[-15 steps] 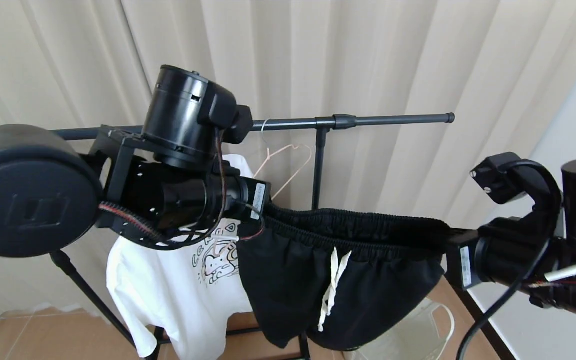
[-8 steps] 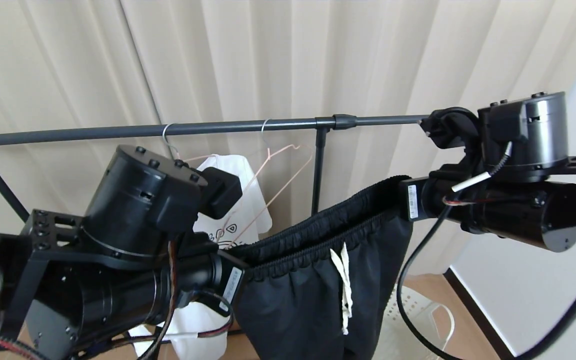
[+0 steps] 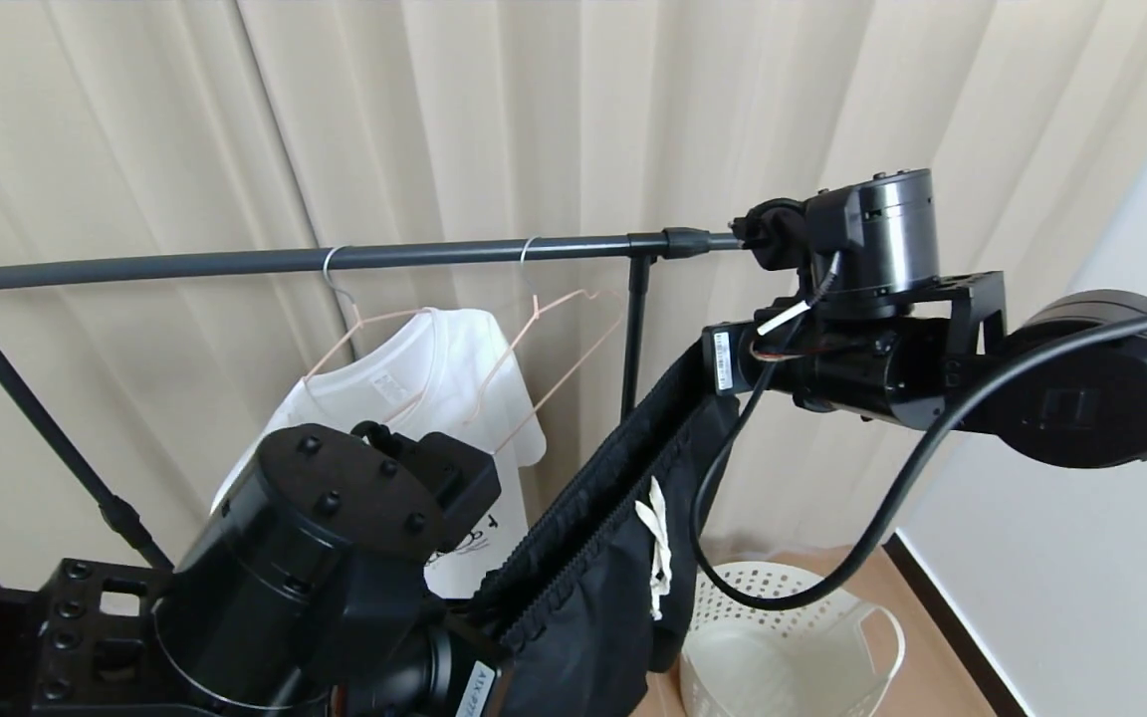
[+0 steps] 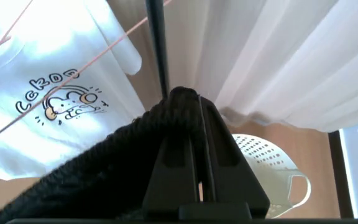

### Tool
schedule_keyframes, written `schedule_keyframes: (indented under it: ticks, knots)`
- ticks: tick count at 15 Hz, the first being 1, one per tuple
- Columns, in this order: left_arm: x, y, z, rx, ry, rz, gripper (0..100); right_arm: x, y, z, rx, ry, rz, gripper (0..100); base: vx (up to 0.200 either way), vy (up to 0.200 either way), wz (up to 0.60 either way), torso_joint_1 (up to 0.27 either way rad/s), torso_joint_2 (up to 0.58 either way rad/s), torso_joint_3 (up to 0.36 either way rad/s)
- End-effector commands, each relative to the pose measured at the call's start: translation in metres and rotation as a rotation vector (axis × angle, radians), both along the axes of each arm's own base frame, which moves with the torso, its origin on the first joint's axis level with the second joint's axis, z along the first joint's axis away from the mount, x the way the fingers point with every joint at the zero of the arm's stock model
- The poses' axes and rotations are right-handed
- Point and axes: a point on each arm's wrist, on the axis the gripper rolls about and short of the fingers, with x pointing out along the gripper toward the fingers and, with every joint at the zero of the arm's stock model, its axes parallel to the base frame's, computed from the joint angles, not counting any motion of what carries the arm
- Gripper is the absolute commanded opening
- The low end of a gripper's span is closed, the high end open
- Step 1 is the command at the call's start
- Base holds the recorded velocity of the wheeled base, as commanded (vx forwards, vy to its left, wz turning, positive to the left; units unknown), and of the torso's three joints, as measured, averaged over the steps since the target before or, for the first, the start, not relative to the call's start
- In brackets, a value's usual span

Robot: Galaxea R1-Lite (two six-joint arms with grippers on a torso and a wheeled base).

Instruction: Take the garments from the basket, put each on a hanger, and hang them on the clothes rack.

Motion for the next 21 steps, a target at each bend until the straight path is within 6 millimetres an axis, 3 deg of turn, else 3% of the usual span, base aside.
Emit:
schedule_keyframes:
  ticks: [1,6,12,21]
  knots:
    - [-0.004,-0.009,-0.006,-0.001,0.03,-0.008,0,0.013,0.019,-0.012,-0.008,0.013,0.021,0,0.0,0.0,0.0,0.0,0.0,0.0]
    - [-0.005,-0.025,-0.01,-0.085,0.058,0.022,0,0.023,0.051,-0.014,0.054,-0.007,0.053,0,0.0,0.0,0.0,0.0,0.0,0.0]
    - [-0.006,-0.043,-0.006,-0.154,0.059,0.021,0,0.012,0.073,-0.007,0.123,-0.017,0.092,0,0.0,0.0,0.0,0.0,0.0,0.0]
    - [-0.006,-0.05,-0.002,-0.203,0.055,0.034,0,0.005,0.081,-0.005,0.181,-0.005,0.097,0,0.0,0.0,0.0,0.0,0.0,0.0]
